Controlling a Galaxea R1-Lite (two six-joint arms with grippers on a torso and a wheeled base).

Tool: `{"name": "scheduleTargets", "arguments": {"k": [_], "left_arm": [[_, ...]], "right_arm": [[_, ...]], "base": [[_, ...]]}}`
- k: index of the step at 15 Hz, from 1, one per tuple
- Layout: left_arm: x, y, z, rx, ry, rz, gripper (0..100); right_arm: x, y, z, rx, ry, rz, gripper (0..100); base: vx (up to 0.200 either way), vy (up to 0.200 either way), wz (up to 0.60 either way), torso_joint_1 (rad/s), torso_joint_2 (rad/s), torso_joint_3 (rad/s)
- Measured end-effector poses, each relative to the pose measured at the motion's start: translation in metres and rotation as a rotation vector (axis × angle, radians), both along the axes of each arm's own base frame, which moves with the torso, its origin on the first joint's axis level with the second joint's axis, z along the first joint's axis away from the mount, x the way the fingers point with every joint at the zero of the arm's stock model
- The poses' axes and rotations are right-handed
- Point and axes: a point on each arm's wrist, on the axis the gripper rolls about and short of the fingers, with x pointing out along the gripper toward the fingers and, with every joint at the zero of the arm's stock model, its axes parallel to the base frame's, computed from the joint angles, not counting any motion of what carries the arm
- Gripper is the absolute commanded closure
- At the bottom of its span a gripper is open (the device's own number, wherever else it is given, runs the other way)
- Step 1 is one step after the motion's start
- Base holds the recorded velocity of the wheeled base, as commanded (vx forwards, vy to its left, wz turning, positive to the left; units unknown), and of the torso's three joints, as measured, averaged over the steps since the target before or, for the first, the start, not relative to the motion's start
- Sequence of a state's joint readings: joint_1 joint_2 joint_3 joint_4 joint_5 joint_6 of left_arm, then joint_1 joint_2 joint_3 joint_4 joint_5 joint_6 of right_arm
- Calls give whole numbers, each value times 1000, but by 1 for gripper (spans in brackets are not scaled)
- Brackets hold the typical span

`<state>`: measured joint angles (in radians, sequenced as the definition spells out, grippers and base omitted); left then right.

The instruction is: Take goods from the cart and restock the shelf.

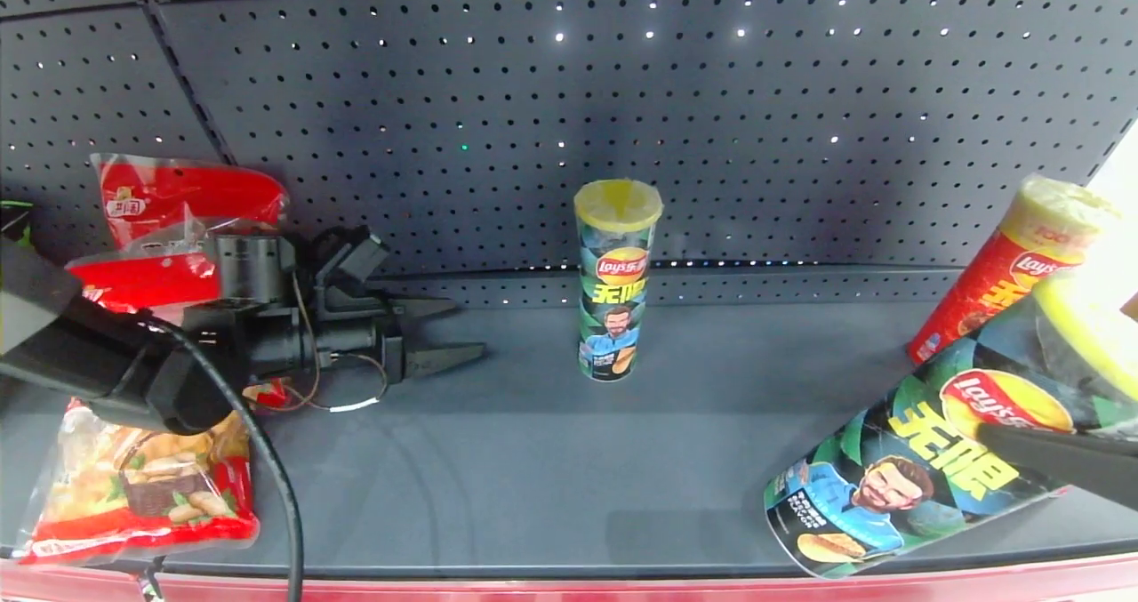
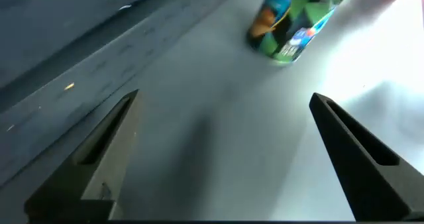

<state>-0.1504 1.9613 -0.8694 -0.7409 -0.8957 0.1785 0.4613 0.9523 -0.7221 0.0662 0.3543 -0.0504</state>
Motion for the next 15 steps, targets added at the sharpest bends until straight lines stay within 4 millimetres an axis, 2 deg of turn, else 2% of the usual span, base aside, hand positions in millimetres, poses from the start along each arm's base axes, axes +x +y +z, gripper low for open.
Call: {"name": "scheduleTargets", "arguments": {"k": [2,3,9,15], "left_arm": [[9,-27,4,-21,-32,-51,0],[10,-33,3,-23,-31,-70,0],[13,-42,-3,-32,-3,-90,0],[7,-63,-7,-34,17,-143,0]], "right_arm": [[0,0,-2,-2,8,0,100],[1,0,-2,-4,10,-1,100],[1,0,-4,-6,15,-10,100],[2,0,-7,-12,25,-14,100]], "base": [[0,0,0,0,0,0],[0,0,0,0,0,0],[0,0,0,0,0,0],[0,0,0,0,0,0]]}}
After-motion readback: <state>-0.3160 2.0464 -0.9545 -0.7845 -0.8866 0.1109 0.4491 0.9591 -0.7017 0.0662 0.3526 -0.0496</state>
